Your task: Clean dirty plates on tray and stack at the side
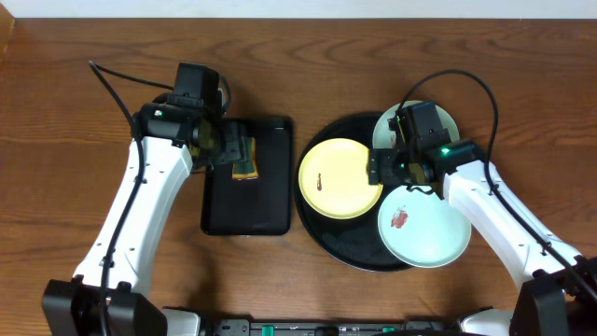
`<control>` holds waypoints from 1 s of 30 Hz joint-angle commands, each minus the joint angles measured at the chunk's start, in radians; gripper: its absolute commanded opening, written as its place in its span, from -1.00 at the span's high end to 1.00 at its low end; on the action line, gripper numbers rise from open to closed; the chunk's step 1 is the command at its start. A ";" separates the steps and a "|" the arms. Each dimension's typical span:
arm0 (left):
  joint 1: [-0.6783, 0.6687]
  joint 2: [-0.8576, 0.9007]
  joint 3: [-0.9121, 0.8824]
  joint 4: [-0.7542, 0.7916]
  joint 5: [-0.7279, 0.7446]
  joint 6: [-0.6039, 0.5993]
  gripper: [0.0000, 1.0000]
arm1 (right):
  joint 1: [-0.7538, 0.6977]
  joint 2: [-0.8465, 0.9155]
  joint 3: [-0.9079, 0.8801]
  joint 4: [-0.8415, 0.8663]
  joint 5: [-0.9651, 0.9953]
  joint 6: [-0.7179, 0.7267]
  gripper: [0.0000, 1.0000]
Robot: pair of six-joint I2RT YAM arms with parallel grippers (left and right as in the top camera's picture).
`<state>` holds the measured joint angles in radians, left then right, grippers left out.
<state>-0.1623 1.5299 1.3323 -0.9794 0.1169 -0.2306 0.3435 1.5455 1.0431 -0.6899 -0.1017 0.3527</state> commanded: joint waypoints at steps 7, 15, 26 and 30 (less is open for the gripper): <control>-0.003 0.002 -0.080 0.065 -0.033 0.003 -0.37 | 0.042 -0.002 -0.064 0.045 0.000 0.013 0.14; -0.003 0.002 -0.080 0.060 -0.032 0.003 -0.40 | 0.058 -0.002 -0.175 0.198 0.111 0.062 0.25; -0.003 0.002 -0.080 0.058 -0.032 0.003 -0.43 | 0.063 0.000 -0.205 0.240 0.173 0.111 0.50; -0.003 0.002 -0.080 0.058 -0.032 0.003 -0.44 | 0.079 0.001 -0.228 0.283 0.174 0.110 0.48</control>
<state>-0.1623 1.5299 1.2552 -0.9165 0.0978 -0.2317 0.4011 1.5455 0.8314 -0.4202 0.0498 0.4412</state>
